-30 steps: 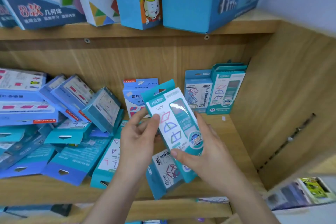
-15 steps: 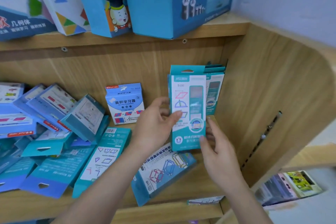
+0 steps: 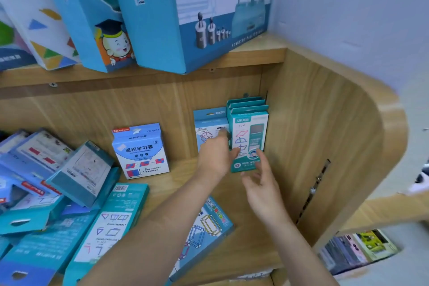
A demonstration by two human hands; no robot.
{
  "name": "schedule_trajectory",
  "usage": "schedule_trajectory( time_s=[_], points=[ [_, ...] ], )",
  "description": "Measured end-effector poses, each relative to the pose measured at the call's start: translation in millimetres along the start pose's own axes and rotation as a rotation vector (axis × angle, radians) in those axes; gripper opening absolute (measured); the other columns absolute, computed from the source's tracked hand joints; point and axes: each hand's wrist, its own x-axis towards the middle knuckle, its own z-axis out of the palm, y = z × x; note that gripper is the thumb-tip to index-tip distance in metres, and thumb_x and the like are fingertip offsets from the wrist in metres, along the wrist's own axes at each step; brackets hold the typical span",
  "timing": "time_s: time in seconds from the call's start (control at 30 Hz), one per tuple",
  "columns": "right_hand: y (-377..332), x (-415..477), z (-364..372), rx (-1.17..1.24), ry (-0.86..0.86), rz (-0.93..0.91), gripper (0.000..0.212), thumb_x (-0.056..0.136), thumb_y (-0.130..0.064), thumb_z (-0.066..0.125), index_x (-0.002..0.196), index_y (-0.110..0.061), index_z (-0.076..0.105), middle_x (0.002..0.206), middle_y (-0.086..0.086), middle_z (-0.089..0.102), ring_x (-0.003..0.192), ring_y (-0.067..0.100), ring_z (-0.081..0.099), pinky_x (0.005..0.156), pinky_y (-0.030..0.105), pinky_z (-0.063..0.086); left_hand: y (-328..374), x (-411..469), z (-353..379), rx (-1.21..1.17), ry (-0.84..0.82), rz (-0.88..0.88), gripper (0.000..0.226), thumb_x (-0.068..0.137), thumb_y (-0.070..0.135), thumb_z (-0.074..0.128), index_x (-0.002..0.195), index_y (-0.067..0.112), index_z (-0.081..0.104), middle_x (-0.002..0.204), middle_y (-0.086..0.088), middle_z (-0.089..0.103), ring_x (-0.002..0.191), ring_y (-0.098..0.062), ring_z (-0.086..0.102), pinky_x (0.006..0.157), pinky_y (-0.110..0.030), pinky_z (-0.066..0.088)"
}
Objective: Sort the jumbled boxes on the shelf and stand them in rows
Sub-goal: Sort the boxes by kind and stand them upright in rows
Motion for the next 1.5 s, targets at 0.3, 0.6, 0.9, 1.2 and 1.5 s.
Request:
schedule_trajectory(
  time_s=[0.3,0.6,0.9,1.2,1.5],
  points=[
    [-2.5,34.1,4.3,0.098,0.06,0.033,0.069,0.091,-0.006,0.051,0.148,-0.03,0.021,0.13,-0.009,0.054,0.11,0.01,0.053,0.095,0.029,0.04,7.1,10.1,-4.7,0.283,-0.132,0.049,0.024,0.093,0.03,0.054,0.103,0.009,0.056,0.103,-0.014,0.067,0.097,-0.033,0.062,0.067,-0.033,0.042],
    [-13.6,29.0,-8.4,-0.211,-0.028,-0.195,0.077,0.087,-0.01,0.059,0.147,-0.036,0.019,0.143,-0.007,0.045,0.128,0.008,0.044,0.108,0.028,0.034,-49.2,-115.0,-88.3,0.159,-0.267,0.021,0.031,0.083,0.053,0.057,0.111,0.038,0.058,0.111,0.018,0.063,0.107,-0.009,0.053,0.089,-0.033,0.047],
    [-8.4,-8.5,9.1,-0.659,-0.696,-0.374,0.104,0.068,-0.052,0.077,0.145,-0.049,0.007,0.159,-0.011,-0.002,0.145,0.009,0.001,0.119,0.032,0.01,-93.8,-191.3,-67.0,0.184,-0.466,-0.011,0.09,0.065,0.065,0.065,0.136,0.053,0.012,0.131,0.018,0.028,0.122,-0.007,0.033,0.098,-0.027,0.038],
    [-8.2,-22.7,29.4,-0.943,-0.732,-0.58,0.102,0.058,-0.055,0.076,0.141,-0.039,0.021,0.136,-0.017,0.036,0.127,0.006,0.034,0.108,0.035,0.025,-97.8,-180.0,-78.9,0.09,-0.153,0.229,0.085,0.061,0.035,0.074,0.132,0.044,0.028,0.134,0.013,0.038,0.123,-0.009,0.037,0.103,-0.036,0.036],
    [21.1,-46.1,53.4,-0.199,-0.152,-0.315,0.075,0.048,-0.042,0.082,0.108,-0.041,0.037,0.106,-0.021,0.043,0.098,-0.003,0.046,0.076,0.009,0.04,-65.0,-170.6,-59.7,-0.56,-0.001,-0.168,0.061,0.064,0.055,0.072,0.117,0.044,0.043,0.106,0.025,0.062,0.099,0.002,0.059,0.084,-0.034,0.053]
  ],
)
